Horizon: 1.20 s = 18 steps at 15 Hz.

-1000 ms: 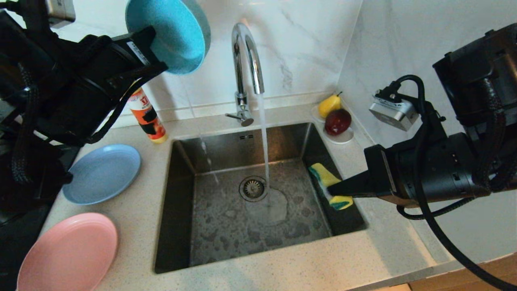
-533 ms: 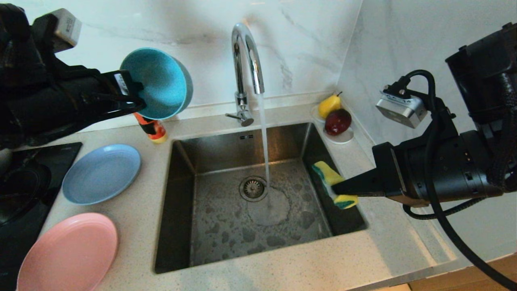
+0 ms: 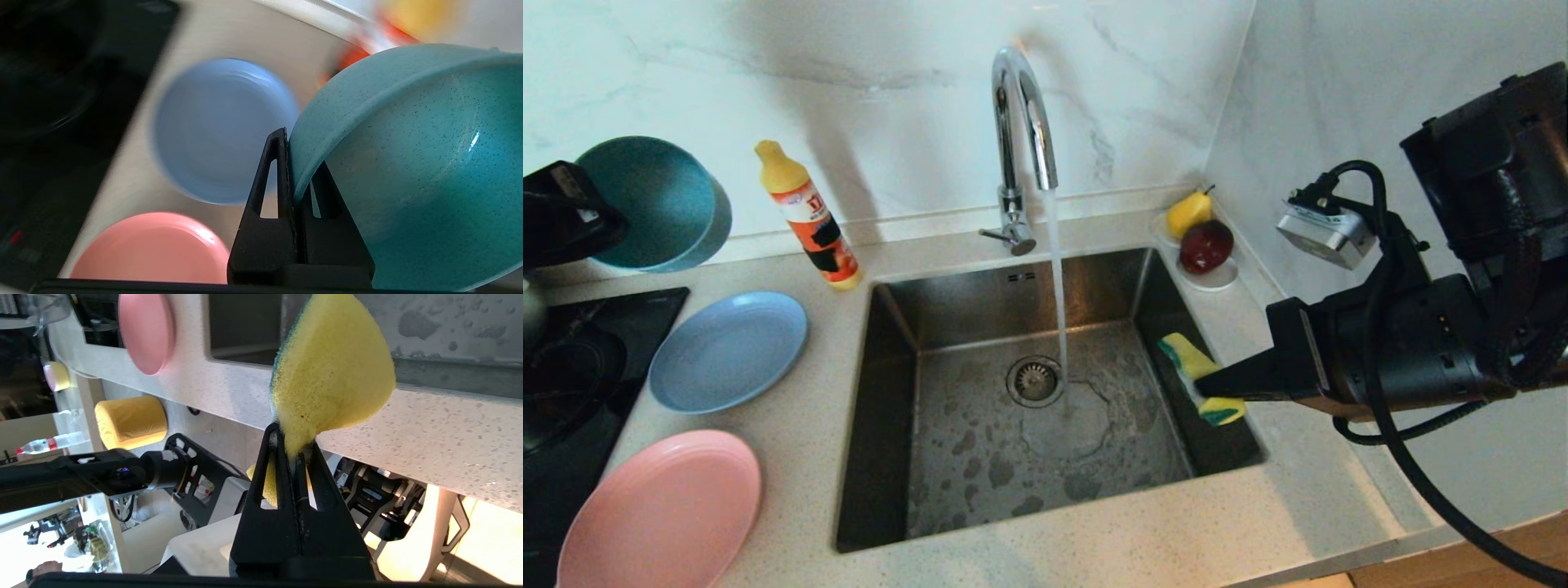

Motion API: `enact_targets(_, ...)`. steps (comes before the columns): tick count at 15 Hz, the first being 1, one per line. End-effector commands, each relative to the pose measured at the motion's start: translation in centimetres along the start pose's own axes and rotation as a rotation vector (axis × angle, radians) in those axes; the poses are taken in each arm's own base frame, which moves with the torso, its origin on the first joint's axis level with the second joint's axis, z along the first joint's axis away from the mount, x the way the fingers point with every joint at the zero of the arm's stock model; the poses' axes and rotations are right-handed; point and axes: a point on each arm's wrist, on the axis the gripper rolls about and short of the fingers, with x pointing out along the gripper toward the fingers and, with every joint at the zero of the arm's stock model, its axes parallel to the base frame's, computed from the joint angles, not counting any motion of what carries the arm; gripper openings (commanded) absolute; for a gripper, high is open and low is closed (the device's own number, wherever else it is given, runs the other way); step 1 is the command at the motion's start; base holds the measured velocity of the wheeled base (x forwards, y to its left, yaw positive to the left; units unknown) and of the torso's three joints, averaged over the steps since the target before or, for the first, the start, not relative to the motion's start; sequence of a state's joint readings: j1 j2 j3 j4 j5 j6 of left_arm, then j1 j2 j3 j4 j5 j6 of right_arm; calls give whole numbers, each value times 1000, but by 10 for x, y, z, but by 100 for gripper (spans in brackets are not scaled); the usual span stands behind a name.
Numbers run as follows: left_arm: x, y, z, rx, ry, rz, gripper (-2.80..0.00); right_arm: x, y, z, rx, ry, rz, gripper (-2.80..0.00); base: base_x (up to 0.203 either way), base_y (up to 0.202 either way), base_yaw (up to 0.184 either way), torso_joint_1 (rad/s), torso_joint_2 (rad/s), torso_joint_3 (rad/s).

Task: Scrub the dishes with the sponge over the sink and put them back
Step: Place the bowl on the table

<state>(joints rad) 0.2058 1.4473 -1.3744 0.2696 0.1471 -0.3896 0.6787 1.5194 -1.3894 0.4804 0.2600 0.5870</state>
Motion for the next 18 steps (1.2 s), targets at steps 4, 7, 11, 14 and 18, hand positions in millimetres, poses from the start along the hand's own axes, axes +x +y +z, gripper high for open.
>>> enact_targets(4,46,66,11,-199,23,263,-280,1,-12,4,19,10,-11,-280,0,0,0,0,0,0)
enact_targets(7,70,97,4,-291,68,333,-280,-1,-11,3,16,7,-9,-280,0,0,0,0,0,0)
enact_targets(11,118,138,-12,-374,149,431,-280,-4,-10,3,14,0,-4,-280,0,0,0,0,0,0)
enact_targets(14,142,159,-9,-430,145,433,-280,-2,-7,6,5,-2,7,-280,0,0,0,0,0,0)
enact_targets(18,161,184,-14,-495,157,467,-280,-3,-8,2,7,15,19,-280,0,0,0,0,0,0)
